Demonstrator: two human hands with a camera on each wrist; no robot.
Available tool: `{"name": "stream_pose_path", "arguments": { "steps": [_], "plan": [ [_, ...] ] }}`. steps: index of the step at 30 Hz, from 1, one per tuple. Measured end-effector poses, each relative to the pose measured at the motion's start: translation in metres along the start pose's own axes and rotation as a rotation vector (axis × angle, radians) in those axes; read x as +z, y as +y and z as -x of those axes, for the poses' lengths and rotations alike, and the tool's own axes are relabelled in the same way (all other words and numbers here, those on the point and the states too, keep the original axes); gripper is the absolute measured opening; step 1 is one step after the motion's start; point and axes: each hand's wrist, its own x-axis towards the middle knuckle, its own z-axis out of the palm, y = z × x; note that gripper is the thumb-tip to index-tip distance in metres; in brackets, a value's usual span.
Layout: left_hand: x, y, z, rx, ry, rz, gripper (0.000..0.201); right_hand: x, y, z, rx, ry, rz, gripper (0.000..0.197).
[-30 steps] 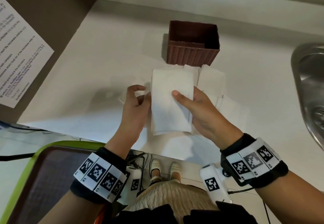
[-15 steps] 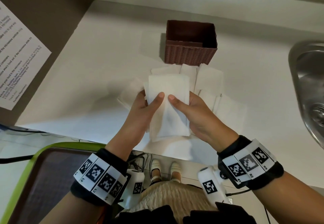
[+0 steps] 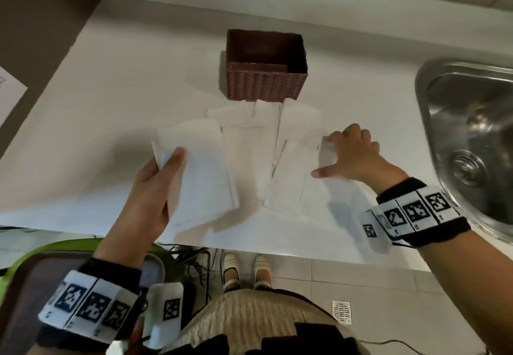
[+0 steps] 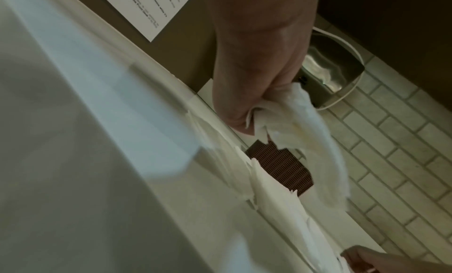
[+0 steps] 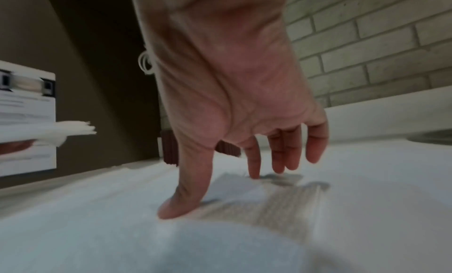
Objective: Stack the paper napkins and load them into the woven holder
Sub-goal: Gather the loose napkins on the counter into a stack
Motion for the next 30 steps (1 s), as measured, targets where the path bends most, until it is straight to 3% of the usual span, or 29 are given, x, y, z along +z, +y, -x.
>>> {"name": "stream_pose_path", "arguments": {
  "steps": [6,9,13,16,18,21,24,26,30],
  "plan": [
    [0.002,-0.004,0.002,-0.069,0.017,0.011,0.040,0.002,0.010,-0.019,-0.039,-0.123,0.036,0.091],
    [0.001,-0.006,0.002,-0.085,0.016,0.010,0.041,-0.008,0.022,-0.014,-0.150,-0.124,-0.125,0.035],
    [-0.004,-0.007,-0.002,-0.068,0.037,0.022,0.039,-0.051,0.043,0.017,-0.336,-0.182,-0.304,0.009],
    [-0.006,-0.007,-0.005,-0.053,0.050,0.020,0.040,-0.082,0.039,0.044,-0.446,-0.318,-0.531,0.013],
    [-0.005,-0.007,-0.007,-0.046,0.047,0.021,0.040,-0.083,0.023,0.041,-0.468,-0.333,-0.581,0.014],
    [-0.003,-0.008,-0.008,-0.047,0.038,0.011,0.039,-0.051,-0.004,0.010,-0.473,-0.264,-0.436,0.015],
    [-0.001,-0.011,-0.009,-0.054,0.024,-0.009,0.031,-0.015,-0.021,-0.015,-0.393,-0.191,-0.302,0.043],
    [0.001,-0.012,-0.008,-0.055,0.009,-0.030,0.026,-0.001,-0.022,-0.022,-0.311,-0.148,-0.346,0.059],
    [-0.002,-0.013,-0.008,-0.039,-0.004,-0.052,0.019,0.003,-0.018,-0.022,-0.228,-0.078,-0.401,0.059]
  ]
}}
